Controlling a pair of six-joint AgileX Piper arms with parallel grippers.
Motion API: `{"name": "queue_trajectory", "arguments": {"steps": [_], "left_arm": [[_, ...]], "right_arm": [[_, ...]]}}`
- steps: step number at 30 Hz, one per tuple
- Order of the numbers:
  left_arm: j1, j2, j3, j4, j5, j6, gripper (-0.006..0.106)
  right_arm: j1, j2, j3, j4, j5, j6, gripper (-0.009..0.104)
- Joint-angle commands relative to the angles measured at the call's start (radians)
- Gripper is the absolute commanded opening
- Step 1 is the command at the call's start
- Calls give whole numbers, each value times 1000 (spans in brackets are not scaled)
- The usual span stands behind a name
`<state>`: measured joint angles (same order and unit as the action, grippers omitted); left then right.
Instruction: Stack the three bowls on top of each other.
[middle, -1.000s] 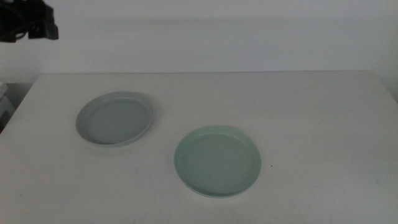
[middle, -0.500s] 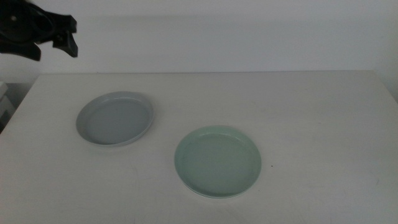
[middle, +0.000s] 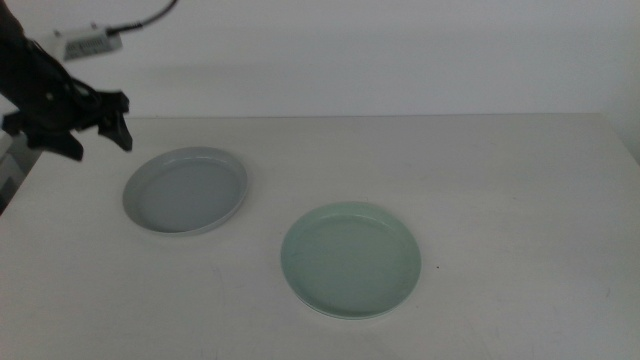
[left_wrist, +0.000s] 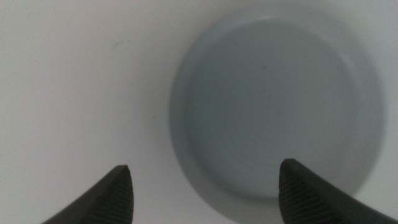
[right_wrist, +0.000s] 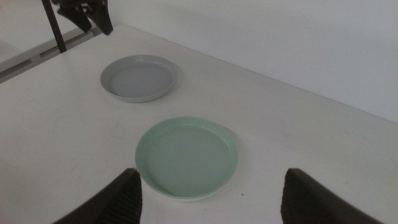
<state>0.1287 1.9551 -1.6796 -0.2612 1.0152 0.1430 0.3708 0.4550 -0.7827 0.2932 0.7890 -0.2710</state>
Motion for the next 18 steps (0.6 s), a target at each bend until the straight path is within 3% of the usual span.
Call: {"name": "queue_trajectory", "arguments": {"steps": [1,12,18], "left_arm": [[1,-11,-34,-35,-48,20,77],[0,131,-34,-48,-122,20,76],[0,165,-34,-53,-126,24,51]], "right_arm": [[-7,8,-21,11,-73,-8,56],[-7,8,-21,11,-73,-8,56],[-7,8,-21,11,-73,-8,56]]}}
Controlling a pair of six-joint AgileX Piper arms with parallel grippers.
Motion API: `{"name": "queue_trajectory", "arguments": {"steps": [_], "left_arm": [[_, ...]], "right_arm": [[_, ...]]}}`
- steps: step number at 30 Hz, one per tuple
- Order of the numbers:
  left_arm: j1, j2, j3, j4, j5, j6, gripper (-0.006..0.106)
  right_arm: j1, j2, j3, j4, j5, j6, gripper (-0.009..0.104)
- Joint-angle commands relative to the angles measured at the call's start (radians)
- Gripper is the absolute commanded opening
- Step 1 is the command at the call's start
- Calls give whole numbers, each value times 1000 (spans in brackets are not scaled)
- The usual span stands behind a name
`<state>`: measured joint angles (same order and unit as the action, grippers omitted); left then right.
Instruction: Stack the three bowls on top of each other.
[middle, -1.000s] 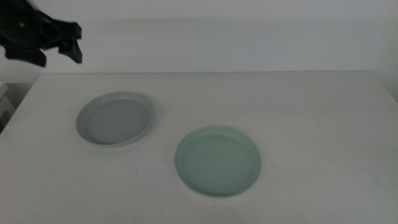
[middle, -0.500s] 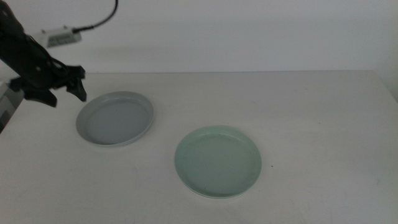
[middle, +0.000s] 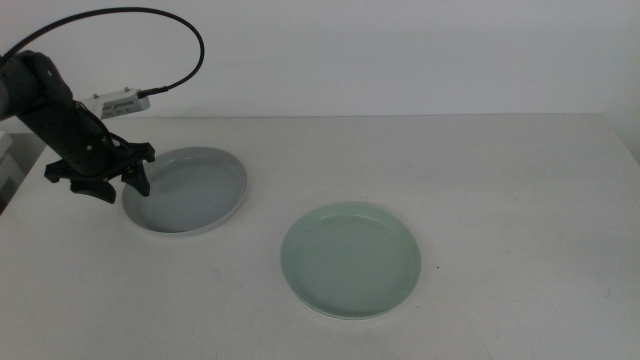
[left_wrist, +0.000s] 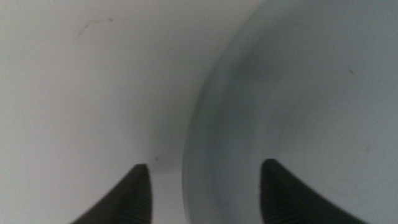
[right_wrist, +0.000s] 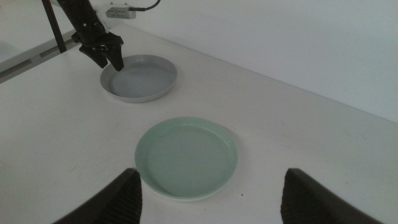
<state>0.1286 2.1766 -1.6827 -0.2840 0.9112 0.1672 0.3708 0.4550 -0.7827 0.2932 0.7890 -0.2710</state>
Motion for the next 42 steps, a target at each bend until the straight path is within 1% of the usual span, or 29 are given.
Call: {"name": "queue_trajectory", "arguments": {"steps": [1,6,11,16,21,23,26,28,30,31,33,42], "left_arm": [[0,-51,-31,-30,-23,-1,46],[0,-31,-31,-31,-24,-5,25],[0,-31,-32,-31,-13,-8,1],[0,-60,-40,-24,6,-4,0],[0,-166,-36,-26,52,-4,0],[-1,-224,-16,-45,67,-4,0],[-8,-310,35,-100,85,8,0],[-26,-375,75,-111,84,11,0],[-62,-425,114,-111,84,3,0],[-107,-468,144,-111,84,-17,0],[-156,-491,162,-110,85,-35,0],[-401,-477,167,-89,28,-99,0]], "right_arm": [[-7,8,-21,11,-73,-8,56],[-7,8,-21,11,-73,-8,56],[-7,8,-21,11,-73,-8,56],[-7,8,-21,11,-73,-8,56],[-7,8,-21,11,-73,-8,56],[-7,8,-21,11,-73,-8,56],[-7,8,-21,11,-73,-8,56],[-7,8,-21,11,-73,-8,56],[-7,8,-21,11,-73,-8,56],[-7,8,-21,11,-73,-8,56],[-7,8,-21,11,-73,-8,56],[-7,8,-21,11,-73,-8,56]]}}
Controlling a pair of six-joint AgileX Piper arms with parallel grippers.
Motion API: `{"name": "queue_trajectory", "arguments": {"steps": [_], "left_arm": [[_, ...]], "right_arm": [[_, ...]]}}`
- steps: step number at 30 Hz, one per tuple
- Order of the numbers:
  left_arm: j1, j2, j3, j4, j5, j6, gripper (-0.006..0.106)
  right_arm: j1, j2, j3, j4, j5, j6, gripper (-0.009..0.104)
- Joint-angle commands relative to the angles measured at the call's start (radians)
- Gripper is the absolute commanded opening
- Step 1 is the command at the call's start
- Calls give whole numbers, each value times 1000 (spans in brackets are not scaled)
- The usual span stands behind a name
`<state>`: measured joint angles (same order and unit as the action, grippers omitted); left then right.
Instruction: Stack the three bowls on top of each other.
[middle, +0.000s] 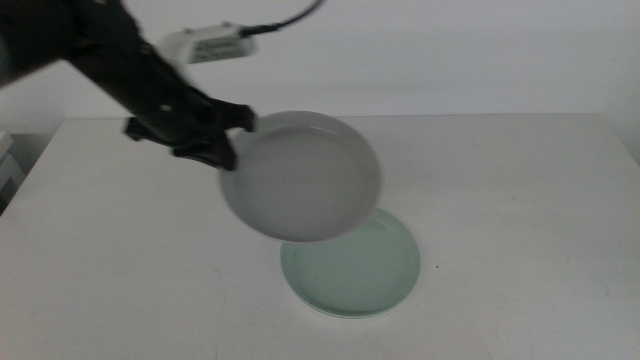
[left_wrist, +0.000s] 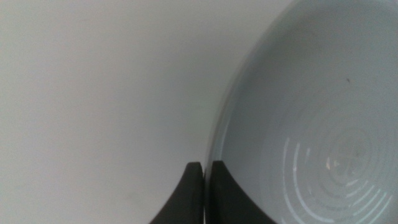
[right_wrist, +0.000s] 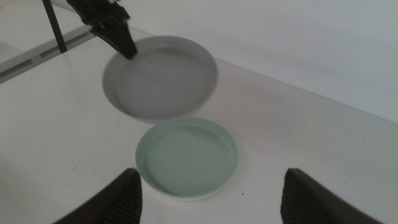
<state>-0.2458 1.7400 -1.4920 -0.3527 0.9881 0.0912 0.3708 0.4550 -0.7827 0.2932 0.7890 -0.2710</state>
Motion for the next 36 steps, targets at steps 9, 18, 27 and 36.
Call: {"name": "queue_trajectory", "arguments": {"steps": [9,18,27,36], "left_arm": [[-117,56,-20,-9,-66,-47,0],[-155,167,-20,-40,-114,-41,0],[-158,209,-20,-47,-144,-25,9],[-147,185,-22,-43,-100,41,75]], "right_arm": [[-7,8,-21,11,-73,-8,56],[-7,8,-21,11,-73,-8,56],[-7,8,-21,11,-73,-8,56],[-7,8,-21,11,-73,-8,56]]}}
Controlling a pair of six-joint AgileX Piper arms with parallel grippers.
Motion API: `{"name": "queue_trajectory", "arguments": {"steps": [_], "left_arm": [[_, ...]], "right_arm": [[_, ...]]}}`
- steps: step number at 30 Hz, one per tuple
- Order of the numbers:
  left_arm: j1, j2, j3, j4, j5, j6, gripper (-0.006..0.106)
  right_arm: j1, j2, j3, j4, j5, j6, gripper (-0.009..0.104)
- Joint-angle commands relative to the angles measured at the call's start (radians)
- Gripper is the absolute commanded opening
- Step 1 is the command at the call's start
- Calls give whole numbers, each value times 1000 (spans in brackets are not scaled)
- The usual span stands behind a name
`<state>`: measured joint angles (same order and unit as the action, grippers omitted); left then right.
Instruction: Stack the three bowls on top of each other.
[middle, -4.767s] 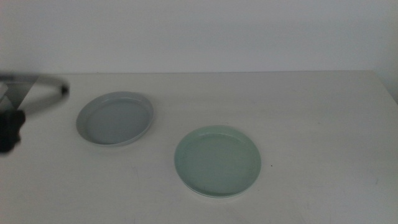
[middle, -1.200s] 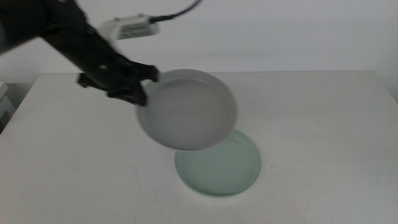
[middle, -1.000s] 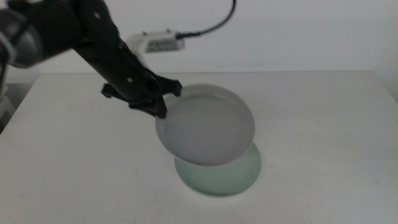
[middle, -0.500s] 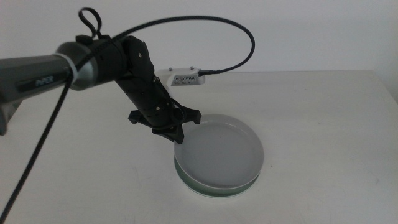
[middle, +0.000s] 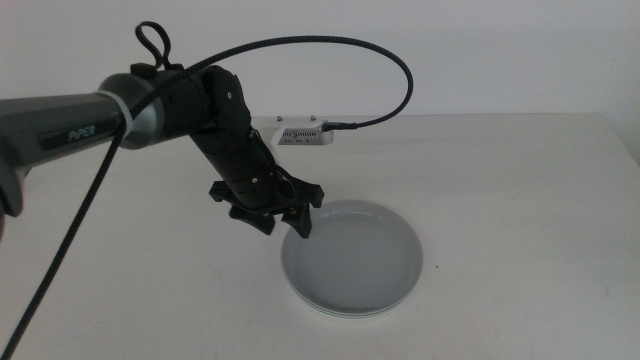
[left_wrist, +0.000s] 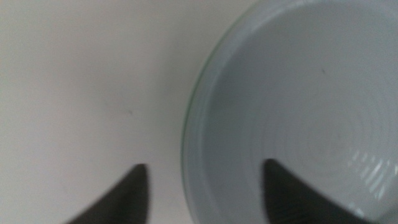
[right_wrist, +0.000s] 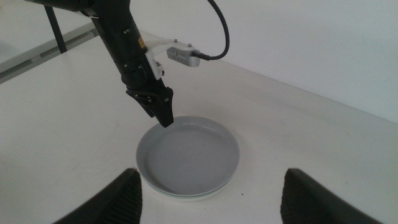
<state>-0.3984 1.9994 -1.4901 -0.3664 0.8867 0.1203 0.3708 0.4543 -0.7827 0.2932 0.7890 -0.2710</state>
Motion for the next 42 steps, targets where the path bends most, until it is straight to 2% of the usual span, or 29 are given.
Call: {"name": "queue_trajectory", "arguments": {"steps": [1,5,15,18,24,32,39,42], "left_arm": [[12,-88,-24,-31,9,27,81],[52,-169,-24,-31,33,47,94],[189,-441,-24,-31,103,90,94],[209,-501,-24,0,90,91,94],[212,-554,-24,93,76,88,94],[212,-563,-24,108,64,75,94],[212,-617,-24,198,49,8,94],[212,-637,-20,204,59,5,94]], "right_arm": [[-7,9,-21,11,-73,-8,56],[-7,9,-21,11,-73,-8,56],[-7,9,-21,11,-73,-8,56],[-7,9,-21,11,-73,-8,56],[-7,9,-21,11,-73,-8,56],[-7,9,-21,11,-73,-8,56],[-7,9,-21,8,-108,9,56],[-7,34,-22,-19,-137,87,56]]}}
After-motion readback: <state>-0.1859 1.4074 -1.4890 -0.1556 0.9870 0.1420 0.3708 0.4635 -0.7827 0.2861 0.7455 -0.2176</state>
